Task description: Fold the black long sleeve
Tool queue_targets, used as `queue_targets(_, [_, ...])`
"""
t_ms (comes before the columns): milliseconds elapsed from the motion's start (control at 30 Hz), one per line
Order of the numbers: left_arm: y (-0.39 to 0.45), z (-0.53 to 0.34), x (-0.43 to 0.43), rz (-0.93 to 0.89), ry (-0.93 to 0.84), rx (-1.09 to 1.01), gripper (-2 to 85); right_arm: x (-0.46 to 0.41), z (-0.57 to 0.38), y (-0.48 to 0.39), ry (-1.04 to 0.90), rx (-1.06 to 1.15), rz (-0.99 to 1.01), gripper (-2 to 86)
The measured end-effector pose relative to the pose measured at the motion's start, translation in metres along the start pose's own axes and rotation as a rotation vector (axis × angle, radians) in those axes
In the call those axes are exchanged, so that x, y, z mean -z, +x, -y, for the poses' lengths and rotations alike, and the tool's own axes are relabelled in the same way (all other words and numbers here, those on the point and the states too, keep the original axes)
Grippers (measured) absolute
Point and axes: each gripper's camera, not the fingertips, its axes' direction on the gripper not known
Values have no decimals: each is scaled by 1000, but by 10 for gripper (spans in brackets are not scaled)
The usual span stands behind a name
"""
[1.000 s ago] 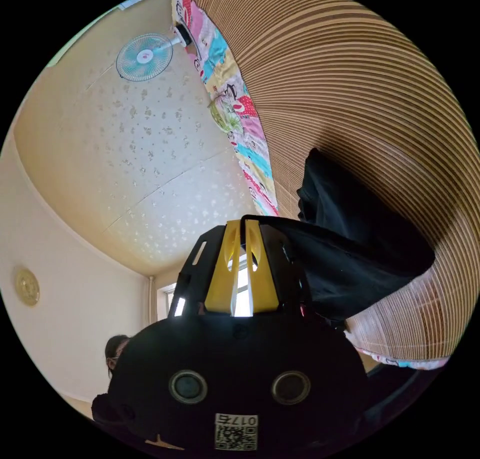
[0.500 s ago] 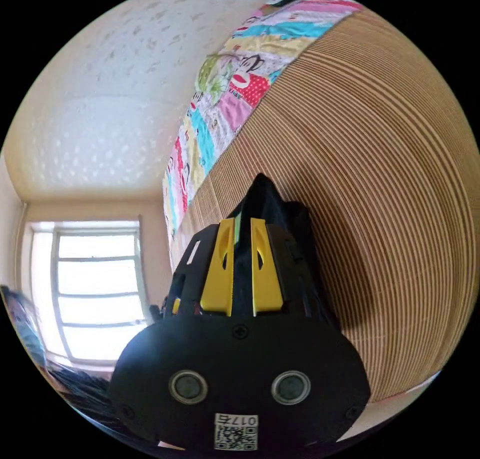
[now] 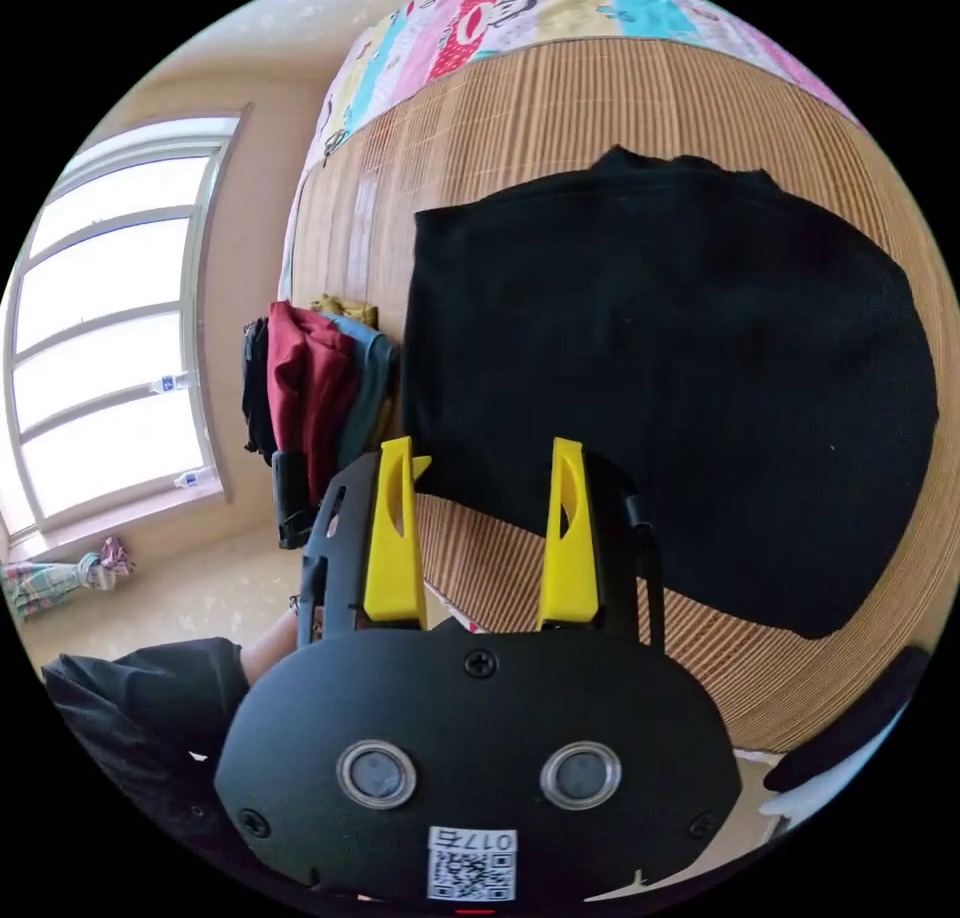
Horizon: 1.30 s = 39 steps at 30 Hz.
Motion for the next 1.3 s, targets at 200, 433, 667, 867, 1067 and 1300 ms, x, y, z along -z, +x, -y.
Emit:
queue_targets(200, [119,-9,-24,254,-54,-398,33,-42,74,-70,-352,111,-222,214])
queue_targets(433, [147,-26,-38,343,7,-525,56,17,62,-38,-372,236,-240,69])
queue_targets(667, [91,-5,-26,65,-22,-363,116,186,-61,142,138,249,327,60])
queue_targets(867, [58,40,-95,-12,-182,-297,136,199,-165,325,202,-248,286,115])
queue_targets(1067, [32,113,-172,13,-247,-265,174,211,-197,346,430,-199,527,201])
queue_targets(1300, [6,155,-269,-8,-533,-162,159,155,-147,301,257,-103,619,211])
